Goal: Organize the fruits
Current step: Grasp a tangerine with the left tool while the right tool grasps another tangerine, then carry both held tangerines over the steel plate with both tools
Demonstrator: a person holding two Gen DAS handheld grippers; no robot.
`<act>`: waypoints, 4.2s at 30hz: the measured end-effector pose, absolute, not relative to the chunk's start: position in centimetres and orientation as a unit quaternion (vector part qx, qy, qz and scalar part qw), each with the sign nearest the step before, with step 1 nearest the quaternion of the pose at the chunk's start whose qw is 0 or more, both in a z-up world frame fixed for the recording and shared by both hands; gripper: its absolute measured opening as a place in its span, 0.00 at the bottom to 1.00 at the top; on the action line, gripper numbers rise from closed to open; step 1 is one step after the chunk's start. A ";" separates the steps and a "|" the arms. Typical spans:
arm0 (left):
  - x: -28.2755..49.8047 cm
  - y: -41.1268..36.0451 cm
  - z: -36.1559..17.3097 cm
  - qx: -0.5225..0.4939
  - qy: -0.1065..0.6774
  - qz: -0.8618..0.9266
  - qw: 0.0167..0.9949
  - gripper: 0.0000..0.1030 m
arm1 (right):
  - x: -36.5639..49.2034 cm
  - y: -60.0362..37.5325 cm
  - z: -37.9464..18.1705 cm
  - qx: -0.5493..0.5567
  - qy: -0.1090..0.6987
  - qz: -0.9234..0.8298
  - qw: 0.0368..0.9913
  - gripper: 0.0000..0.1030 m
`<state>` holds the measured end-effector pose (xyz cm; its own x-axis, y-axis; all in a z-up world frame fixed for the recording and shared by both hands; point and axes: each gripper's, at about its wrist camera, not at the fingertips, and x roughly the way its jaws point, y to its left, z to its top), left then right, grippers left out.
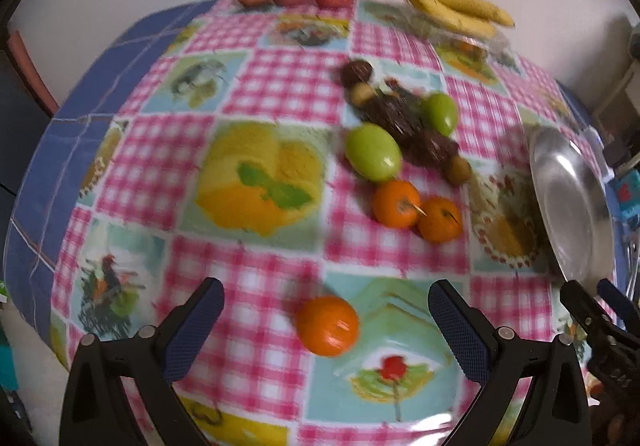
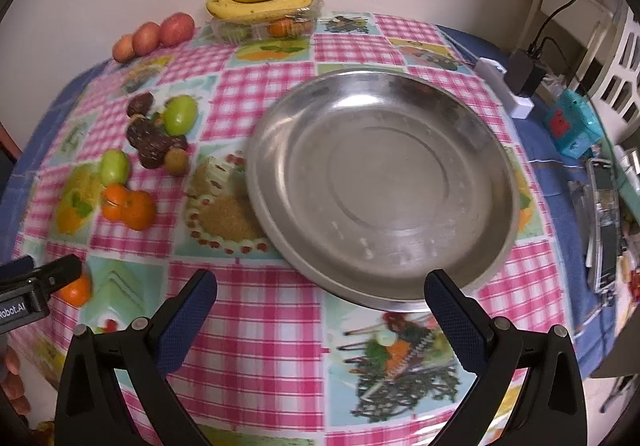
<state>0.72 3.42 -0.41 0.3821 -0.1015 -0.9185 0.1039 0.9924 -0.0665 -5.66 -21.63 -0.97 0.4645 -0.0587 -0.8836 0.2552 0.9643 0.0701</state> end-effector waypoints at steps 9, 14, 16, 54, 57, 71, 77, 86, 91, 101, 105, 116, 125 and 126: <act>1.4 7.8 0.4 -0.020 0.480 -0.060 0.875 1.00 | -3.3 -19.5 -0.2 0.155 0.474 -0.016 0.867 1.00; 1.5 7.5 -0.9 -0.002 0.513 -0.083 0.854 1.00 | -1.5 -17.6 0.0 0.126 0.480 0.021 0.868 1.00; 1.3 7.1 -1.4 0.005 0.526 -0.086 0.846 1.00 | -0.9 -17.2 -0.1 0.118 0.481 0.031 0.868 1.00; 1.8 5.8 -5.0 -0.043 0.564 -0.141 0.812 0.39 | 4.2 -12.0 -5.3 0.136 0.536 0.139 0.822 0.34; 2.0 6.1 -5.1 -0.047 0.565 -0.127 0.814 0.39 | 4.2 -12.0 -5.1 0.135 0.535 0.140 0.822 0.34; 3.0 5.7 -2.6 -0.039 0.560 -0.074 0.825 0.39 | 2.9 -16.6 -1.4 0.124 0.499 0.054 0.856 0.34; 4.2 2.2 0.1 -0.020 0.543 -0.091 0.835 0.39 | 2.2 -19.8 0.2 0.149 0.478 0.014 0.865 0.34; 5.3 -6.7 1.7 0.032 0.523 -0.155 0.838 0.39 | 1.7 -25.5 0.6 0.176 0.471 -0.076 0.861 0.34; 5.4 -11.5 2.0 0.053 0.513 -0.200 0.833 0.39 | 1.3 -29.1 -0.4 0.192 0.480 -0.117 0.848 0.34; 6.3 -18.7 0.4 0.083 0.509 -0.249 0.820 0.39 | 0.6 -34.7 -2.2 0.212 0.486 -0.185 0.828 0.34; 6.3 -20.7 -0.6 0.101 0.507 -0.258 0.816 0.39 | 0.5 -36.4 -2.4 0.211 0.486 -0.207 0.822 0.34; 6.8 -22.7 -3.5 0.128 0.520 -0.262 0.803 0.39 | 0.9 -38.6 -3.9 0.222 0.502 -0.220 0.807 0.34; 6.5 -23.1 -4.4 0.134 0.527 -0.267 0.796 0.39 | 0.8 -38.8 -4.0 0.228 0.501 -0.217 0.806 0.34; 6.4 -23.1 -4.4 0.135 0.526 -0.267 0.796 0.39 | 0.8 -38.8 -4.0 0.230 0.501 -0.217 0.806 0.34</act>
